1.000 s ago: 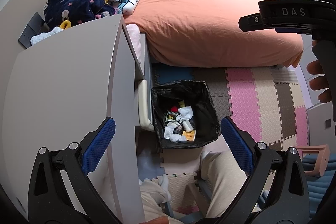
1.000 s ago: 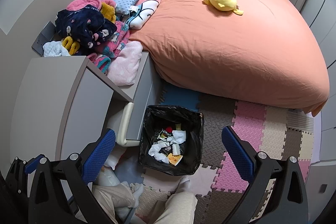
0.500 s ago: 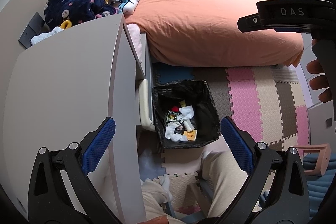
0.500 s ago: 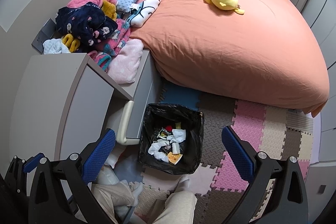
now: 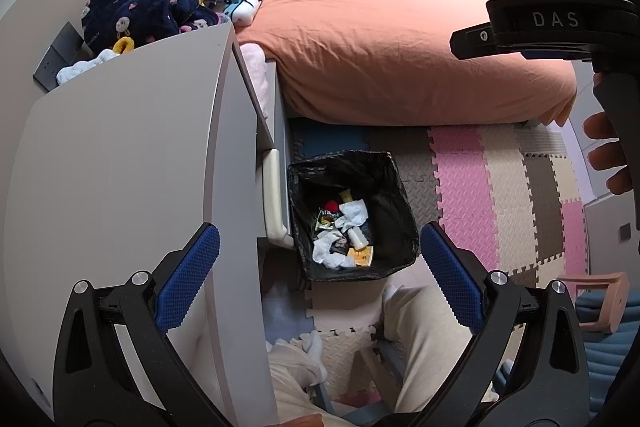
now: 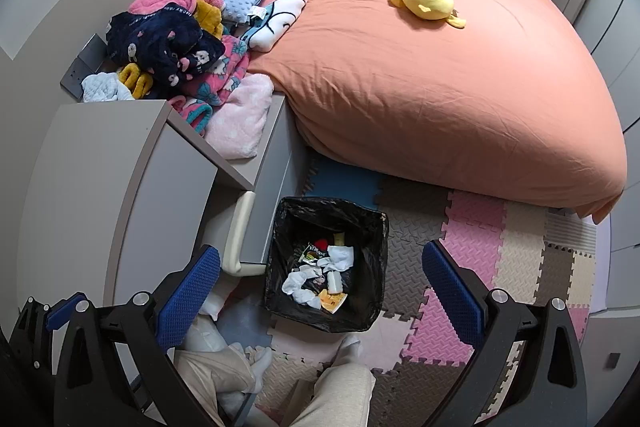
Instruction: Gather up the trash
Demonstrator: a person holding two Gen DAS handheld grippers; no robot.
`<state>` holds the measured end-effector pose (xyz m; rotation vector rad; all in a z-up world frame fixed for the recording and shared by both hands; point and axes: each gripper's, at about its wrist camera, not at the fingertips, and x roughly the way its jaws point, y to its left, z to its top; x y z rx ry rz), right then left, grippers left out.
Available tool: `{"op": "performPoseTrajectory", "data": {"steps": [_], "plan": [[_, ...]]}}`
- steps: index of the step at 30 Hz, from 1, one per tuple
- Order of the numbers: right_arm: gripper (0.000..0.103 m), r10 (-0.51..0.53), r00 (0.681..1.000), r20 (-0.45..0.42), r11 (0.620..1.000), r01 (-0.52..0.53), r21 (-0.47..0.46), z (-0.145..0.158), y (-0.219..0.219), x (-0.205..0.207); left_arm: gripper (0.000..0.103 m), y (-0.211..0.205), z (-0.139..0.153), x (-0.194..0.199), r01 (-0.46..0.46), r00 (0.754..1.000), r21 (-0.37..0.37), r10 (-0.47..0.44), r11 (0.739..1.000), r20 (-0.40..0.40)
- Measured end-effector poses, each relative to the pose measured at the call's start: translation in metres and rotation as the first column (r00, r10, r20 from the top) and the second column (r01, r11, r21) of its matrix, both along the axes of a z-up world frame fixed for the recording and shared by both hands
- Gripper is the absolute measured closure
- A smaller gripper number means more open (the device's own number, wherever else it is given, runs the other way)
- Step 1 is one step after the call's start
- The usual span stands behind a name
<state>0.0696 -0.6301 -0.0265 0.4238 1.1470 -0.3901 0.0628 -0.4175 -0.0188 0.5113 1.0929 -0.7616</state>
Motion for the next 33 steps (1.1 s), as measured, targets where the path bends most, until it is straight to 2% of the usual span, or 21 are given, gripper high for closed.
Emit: {"op": "performPoseTrajectory", "data": {"steps": [9, 14, 18, 33], "plan": [[0.002, 0.001, 1.000, 0.001, 1.000, -0.001, -0.001, 0.0004, -0.0006, -0.0002, 0.006, -0.0011, 0.0018, -0.0066, 0.011, 0.999, 0.005, -0.011, 1.000, 0.041], [0.002, 0.001, 1.000, 0.000, 1.000, -0.001, -0.001, 0.0005, -0.0007, -0.0004, 0.006, -0.0002, 0.0013, -0.0020, 0.005, 1.000, -0.009, -0.005, 1.000, 0.000], [0.002, 0.000, 1.000, 0.000, 1.000, 0.000, 0.000, 0.0005, -0.0005, -0.0003, 0.006, 0.0050, 0.0079, -0.0053, -0.012, 0.998, -0.044, 0.015, 0.999, 0.063], [0.002, 0.003, 1.000, -0.002, 1.000, -0.003, -0.002, -0.0003, 0.0010, -0.0012, 0.006, 0.0069, 0.0047, 0.0032, -0.033, 0.999, -0.035, 0.033, 0.999, 0.006]]}}
